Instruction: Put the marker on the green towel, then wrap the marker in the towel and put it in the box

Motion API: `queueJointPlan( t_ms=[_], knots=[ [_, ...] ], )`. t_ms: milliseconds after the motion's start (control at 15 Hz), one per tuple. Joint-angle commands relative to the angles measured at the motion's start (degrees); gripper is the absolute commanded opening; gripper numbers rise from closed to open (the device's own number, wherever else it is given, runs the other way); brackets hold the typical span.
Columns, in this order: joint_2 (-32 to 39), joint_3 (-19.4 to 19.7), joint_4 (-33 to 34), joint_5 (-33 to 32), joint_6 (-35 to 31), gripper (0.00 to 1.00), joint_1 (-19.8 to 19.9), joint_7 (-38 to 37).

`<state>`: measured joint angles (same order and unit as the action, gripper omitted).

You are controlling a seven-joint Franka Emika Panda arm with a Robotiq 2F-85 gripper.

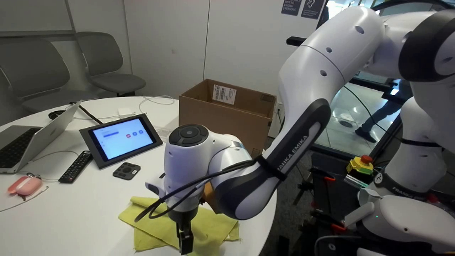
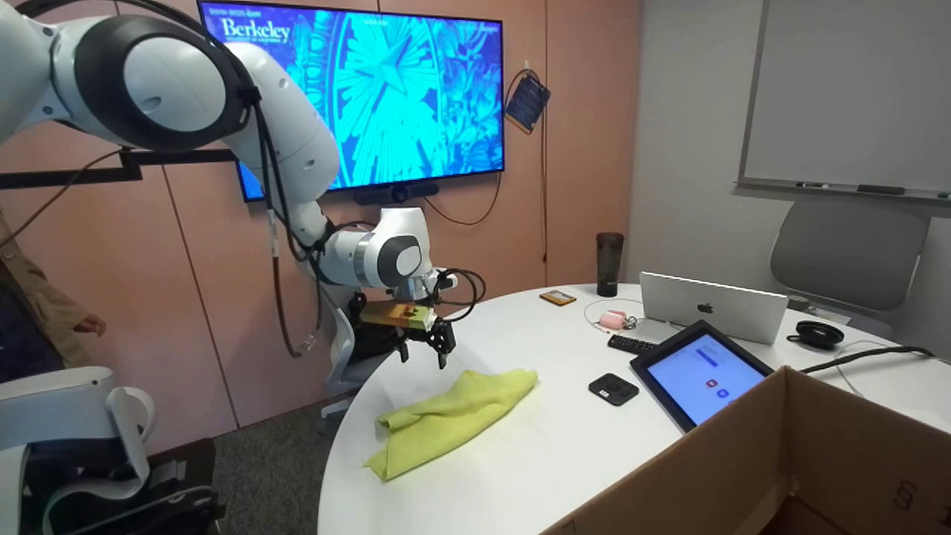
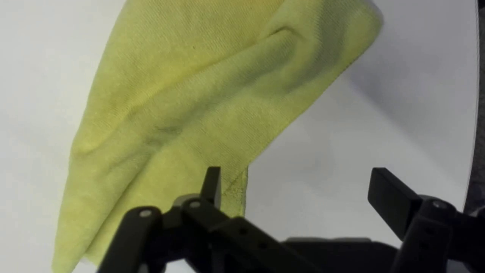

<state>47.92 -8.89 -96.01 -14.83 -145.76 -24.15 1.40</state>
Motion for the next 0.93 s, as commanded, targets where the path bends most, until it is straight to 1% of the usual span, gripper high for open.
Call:
queueJointPlan(
  t_ms=[0,67,267,400,733,867],
  knots=[
    [-0.6,0.3,-1.9,2.0,-1.6,1.00,0.9,-2.4],
    [-1.0,-0.3,-3.3,1.8,-2.0,1.00,1.6,-0.6],
    [-2.7,-3.5,-8.1,1.2,-2.6,1.00,5.8,8.6],
    [-3.9,-4.6,-11.7,0.4,-3.2,1.00,7.7,13.6],
    [-7.1,-6.3,-20.1,-1.1,-4.5,1.00,12.0,23.3],
    [-7.9,-6.4,-22.7,-2.9,-5.0,1.00,13.4,27.8]
  ],
)
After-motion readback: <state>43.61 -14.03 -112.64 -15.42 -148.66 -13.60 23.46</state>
